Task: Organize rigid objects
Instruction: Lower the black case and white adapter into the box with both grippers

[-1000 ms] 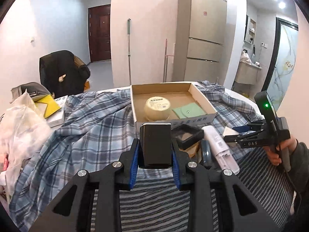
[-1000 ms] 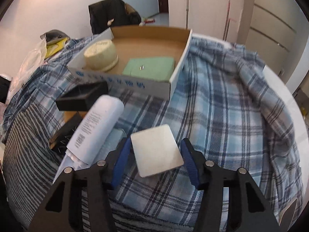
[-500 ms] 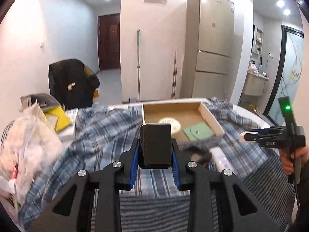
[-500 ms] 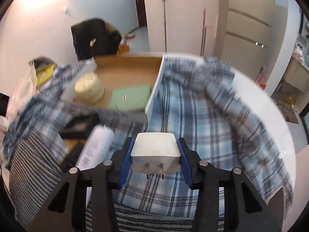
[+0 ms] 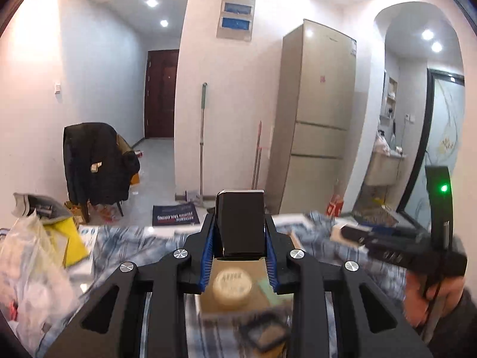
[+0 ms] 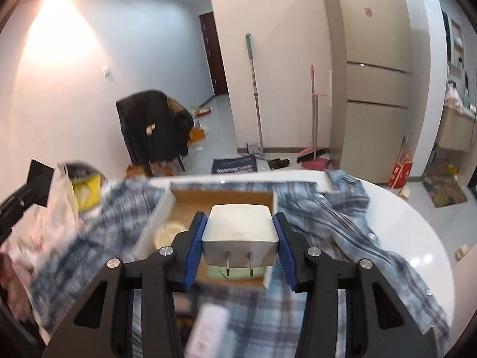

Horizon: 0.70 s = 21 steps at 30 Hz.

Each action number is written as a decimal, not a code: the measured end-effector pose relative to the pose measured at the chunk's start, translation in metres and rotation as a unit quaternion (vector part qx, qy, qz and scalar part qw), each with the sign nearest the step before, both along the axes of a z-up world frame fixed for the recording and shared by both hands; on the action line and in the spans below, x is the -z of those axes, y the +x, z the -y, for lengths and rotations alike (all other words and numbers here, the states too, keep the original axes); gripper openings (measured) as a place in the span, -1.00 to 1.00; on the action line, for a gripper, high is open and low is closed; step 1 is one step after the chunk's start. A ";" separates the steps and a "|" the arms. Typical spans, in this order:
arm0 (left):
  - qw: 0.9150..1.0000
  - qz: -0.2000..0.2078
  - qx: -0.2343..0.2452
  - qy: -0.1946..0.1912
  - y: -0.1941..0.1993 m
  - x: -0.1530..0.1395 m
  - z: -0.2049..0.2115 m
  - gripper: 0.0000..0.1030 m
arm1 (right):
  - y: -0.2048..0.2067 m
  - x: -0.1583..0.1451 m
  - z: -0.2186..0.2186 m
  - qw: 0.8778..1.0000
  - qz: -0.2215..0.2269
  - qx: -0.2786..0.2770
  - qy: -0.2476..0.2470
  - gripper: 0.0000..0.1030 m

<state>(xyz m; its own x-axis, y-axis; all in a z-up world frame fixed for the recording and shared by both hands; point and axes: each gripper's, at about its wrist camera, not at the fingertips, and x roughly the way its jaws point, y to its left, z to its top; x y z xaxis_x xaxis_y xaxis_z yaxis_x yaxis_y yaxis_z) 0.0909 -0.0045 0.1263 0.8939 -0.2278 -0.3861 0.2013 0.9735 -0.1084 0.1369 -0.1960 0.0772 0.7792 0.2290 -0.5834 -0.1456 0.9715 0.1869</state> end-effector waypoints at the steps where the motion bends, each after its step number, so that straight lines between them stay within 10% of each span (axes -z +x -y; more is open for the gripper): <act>1: 1.000 0.000 -0.002 0.000 0.009 -0.002 0.003 -0.38 | 0.007 -0.003 -0.004 1.000 0.003 0.007 0.006 -0.14; 10: 0.995 -0.093 0.003 -0.038 0.101 0.036 0.007 -0.38 | 0.079 0.030 -0.031 0.999 -0.033 0.042 0.012 -0.14; 21: 0.973 -0.229 -0.019 -0.004 0.176 0.159 0.007 -0.38 | 0.111 0.118 -0.032 0.989 -0.148 0.017 0.001 -0.14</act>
<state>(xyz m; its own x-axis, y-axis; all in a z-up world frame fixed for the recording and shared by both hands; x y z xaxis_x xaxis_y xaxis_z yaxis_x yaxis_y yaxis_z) 0.2673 -0.0114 -0.0328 0.6356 -0.2024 -0.7450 0.0939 0.9781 -0.1856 0.2478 -0.1636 -0.0412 0.5814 0.2077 -0.7867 -0.0522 0.9744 0.2187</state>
